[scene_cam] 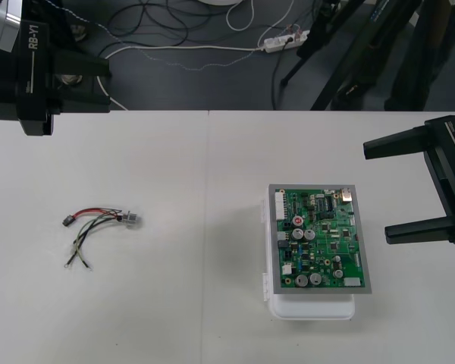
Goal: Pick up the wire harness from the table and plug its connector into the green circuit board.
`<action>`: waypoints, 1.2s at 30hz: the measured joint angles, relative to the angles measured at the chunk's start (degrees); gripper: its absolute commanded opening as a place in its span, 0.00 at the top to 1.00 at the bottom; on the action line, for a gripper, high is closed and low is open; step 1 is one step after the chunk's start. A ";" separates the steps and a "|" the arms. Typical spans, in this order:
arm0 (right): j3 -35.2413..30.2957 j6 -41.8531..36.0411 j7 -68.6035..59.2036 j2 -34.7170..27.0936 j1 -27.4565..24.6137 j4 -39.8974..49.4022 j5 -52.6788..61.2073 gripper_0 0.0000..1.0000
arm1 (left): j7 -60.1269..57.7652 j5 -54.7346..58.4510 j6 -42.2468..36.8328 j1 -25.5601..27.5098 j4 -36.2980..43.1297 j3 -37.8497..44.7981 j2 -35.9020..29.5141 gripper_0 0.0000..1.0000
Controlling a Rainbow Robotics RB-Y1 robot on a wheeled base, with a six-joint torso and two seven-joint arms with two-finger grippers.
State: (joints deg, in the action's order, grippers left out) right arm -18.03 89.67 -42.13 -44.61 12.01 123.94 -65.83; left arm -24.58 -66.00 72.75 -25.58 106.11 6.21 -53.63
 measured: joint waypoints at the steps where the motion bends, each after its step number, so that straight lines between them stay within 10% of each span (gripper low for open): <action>1: 0.00 0.00 0.00 0.00 0.00 0.00 0.00 0.00 | 0.00 0.00 0.00 0.00 0.00 0.00 0.00 0.54; 36: 0.00 0.00 0.00 0.00 0.00 0.00 0.00 0.00 | 0.00 0.00 0.00 0.00 0.00 0.00 0.00 0.53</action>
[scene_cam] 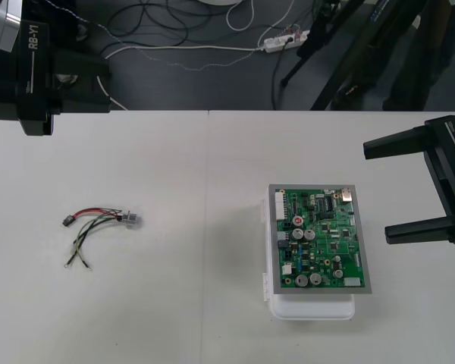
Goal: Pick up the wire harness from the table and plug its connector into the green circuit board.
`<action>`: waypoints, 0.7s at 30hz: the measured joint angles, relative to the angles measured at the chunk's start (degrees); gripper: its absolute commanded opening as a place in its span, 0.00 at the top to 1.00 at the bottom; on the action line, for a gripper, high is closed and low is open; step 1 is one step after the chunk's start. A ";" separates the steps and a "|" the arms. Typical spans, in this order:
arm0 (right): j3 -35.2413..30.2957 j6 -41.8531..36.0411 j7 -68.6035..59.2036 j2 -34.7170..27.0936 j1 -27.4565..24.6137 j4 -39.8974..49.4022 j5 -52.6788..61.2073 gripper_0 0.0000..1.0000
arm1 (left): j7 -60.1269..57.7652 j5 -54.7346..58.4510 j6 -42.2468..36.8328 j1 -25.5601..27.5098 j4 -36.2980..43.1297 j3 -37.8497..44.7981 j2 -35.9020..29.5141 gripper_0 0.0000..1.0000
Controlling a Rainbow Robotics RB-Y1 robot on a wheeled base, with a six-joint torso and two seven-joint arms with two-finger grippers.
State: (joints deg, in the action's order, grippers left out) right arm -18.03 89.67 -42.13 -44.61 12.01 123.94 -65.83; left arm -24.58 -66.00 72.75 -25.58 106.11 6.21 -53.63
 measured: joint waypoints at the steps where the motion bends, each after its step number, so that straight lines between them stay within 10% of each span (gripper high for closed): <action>1: 0.00 0.00 0.00 0.00 0.00 0.00 0.00 0.00 | 0.00 0.00 0.00 0.00 0.00 0.00 0.00 0.54; 21: 0.00 0.00 0.00 0.00 0.00 0.00 0.00 0.00 | 0.00 0.00 0.00 0.00 0.00 0.00 0.00 0.54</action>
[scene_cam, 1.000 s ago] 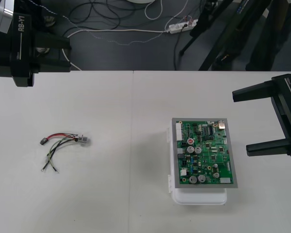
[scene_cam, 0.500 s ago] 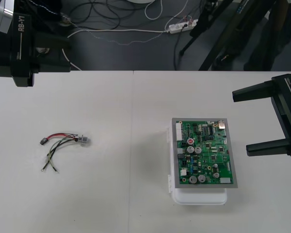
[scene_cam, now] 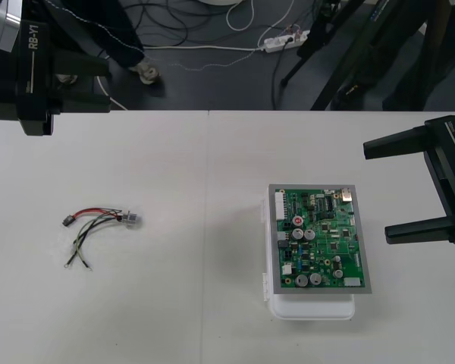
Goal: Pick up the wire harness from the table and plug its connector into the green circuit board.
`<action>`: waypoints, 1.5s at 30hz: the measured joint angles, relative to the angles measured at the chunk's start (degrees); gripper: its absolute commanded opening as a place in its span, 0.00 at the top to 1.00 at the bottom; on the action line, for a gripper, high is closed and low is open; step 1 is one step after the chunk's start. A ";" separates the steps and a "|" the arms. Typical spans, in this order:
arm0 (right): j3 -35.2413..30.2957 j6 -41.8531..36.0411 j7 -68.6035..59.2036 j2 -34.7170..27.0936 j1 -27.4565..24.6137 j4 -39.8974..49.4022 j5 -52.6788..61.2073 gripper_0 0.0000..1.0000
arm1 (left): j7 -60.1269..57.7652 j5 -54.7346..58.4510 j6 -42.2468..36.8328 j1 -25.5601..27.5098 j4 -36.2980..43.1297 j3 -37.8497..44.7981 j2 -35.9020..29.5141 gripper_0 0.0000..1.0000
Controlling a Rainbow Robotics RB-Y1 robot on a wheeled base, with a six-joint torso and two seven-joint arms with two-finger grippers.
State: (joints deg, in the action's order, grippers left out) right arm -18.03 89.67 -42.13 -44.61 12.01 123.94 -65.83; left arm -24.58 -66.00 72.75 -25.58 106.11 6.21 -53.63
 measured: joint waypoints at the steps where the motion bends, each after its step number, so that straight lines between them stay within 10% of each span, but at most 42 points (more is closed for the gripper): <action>1: 0.00 0.00 0.00 0.00 0.00 0.00 0.00 0.00 | 0.00 0.00 0.00 0.00 0.00 0.00 0.00 0.53; 45: -0.05 0.13 0.02 1.31 -1.14 -4.44 3.42 0.00 | 0.00 -0.23 0.39 2.70 -0.36 -3.10 0.31 0.54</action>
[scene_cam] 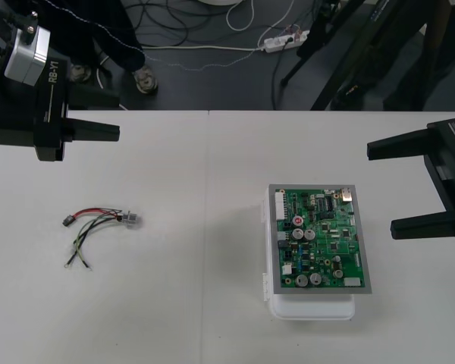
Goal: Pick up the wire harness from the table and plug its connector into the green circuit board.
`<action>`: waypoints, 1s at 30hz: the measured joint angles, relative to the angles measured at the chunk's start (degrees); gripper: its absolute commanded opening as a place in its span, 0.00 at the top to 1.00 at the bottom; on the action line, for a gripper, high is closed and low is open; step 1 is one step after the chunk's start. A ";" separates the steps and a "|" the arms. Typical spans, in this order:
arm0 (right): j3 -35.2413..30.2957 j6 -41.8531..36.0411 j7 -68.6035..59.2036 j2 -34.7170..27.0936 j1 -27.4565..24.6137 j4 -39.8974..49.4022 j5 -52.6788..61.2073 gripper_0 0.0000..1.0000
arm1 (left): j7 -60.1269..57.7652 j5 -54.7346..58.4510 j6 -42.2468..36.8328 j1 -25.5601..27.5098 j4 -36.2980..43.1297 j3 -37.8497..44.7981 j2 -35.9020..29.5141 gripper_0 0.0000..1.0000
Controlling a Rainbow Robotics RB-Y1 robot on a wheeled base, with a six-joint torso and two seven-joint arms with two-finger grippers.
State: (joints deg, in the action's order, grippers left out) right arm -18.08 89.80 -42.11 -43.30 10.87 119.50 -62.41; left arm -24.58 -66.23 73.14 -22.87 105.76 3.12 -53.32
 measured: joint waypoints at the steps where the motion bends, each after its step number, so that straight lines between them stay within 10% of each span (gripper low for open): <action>1: -0.18 0.00 0.02 0.00 -0.02 -0.27 0.52 0.00 | 0.00 0.00 0.00 0.00 0.00 0.00 0.00 0.54; 20: -11.35 0.00 5.43 0.00 -6.02 -0.62 14.55 0.00 | 20.95 -11.01 0.24 -0.05 4.65 -0.61 -7.46 0.54; 30: -11.68 0.00 18.57 0.00 -6.74 -5.41 16.34 0.00 | 30.66 -12.99 -0.80 -5.62 5.10 -14.82 -15.65 0.54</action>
State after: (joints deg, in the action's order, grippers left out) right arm -29.77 89.80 -23.54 -43.30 4.13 114.08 -46.08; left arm 6.08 -79.22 72.34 -28.49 110.86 -11.71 -68.97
